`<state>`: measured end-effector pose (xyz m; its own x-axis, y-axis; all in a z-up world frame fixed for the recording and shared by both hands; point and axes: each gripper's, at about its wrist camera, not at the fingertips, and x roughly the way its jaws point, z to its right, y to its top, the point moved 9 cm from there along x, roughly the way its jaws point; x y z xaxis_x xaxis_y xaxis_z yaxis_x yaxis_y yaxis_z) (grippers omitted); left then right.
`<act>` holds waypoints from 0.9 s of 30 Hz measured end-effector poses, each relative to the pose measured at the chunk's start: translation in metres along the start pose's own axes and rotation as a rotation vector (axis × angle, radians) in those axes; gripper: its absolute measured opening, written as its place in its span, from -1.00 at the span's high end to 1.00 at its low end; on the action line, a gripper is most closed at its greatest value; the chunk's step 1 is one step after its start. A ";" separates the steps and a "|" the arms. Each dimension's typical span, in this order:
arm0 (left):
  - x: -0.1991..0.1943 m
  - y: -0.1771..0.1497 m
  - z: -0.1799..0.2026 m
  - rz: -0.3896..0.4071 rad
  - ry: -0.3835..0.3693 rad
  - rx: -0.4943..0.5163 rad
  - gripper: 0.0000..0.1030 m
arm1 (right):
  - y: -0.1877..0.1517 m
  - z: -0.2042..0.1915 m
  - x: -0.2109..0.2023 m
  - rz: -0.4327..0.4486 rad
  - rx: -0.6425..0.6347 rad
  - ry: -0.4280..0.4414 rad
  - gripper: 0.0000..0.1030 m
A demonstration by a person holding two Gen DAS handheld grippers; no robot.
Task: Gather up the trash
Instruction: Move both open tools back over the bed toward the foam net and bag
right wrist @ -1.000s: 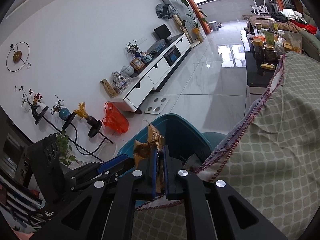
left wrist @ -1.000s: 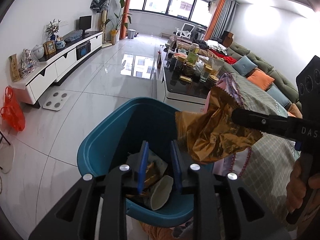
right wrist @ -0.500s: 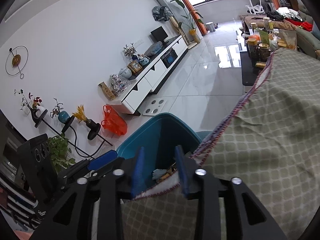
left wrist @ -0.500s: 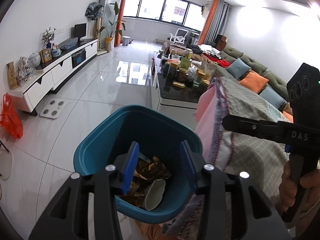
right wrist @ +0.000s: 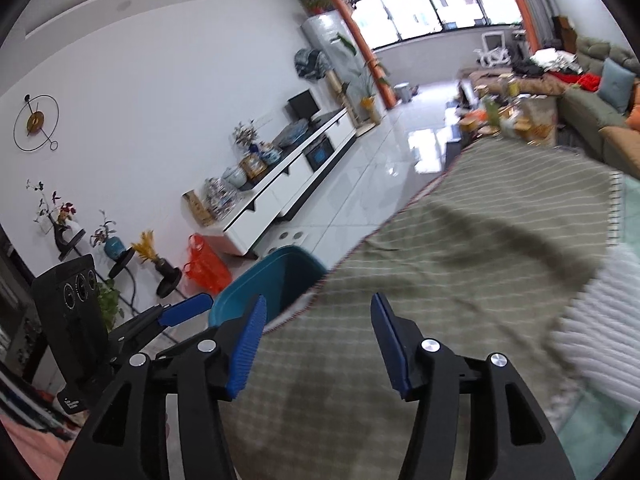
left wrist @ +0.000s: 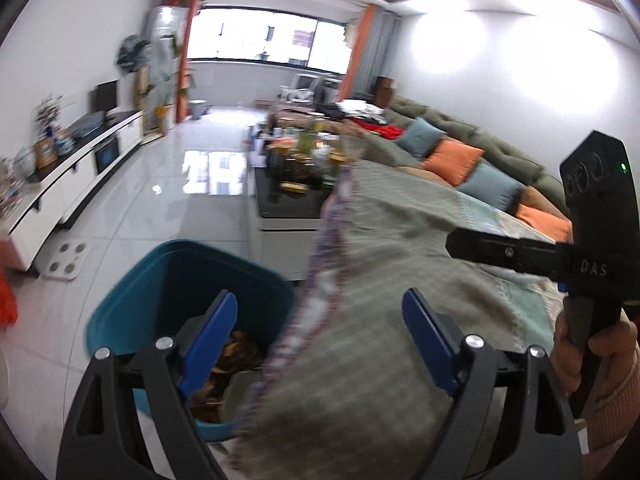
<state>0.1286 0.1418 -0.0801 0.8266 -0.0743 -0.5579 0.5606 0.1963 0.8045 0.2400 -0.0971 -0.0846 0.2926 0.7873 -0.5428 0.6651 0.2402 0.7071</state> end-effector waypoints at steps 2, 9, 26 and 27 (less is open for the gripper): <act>0.004 0.000 0.019 -0.005 -0.038 0.027 -0.69 | 0.000 0.011 -0.017 0.026 0.004 -0.029 -0.09; 0.024 -0.006 0.084 -0.035 -0.130 0.126 -0.70 | -0.005 0.054 -0.063 0.087 0.066 -0.123 -0.13; 0.052 -0.017 0.148 -0.094 -0.192 0.211 -0.70 | -0.035 0.125 -0.113 0.129 0.168 -0.235 -0.23; 0.054 -0.017 0.149 -0.097 -0.196 0.213 -0.70 | -0.035 0.126 -0.115 0.131 0.171 -0.239 -0.23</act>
<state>0.1706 -0.0117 -0.0935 0.7509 -0.2738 -0.6010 0.6183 -0.0284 0.7854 0.2695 -0.2676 -0.1041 0.5235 0.6445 -0.5573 0.7106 0.0307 0.7029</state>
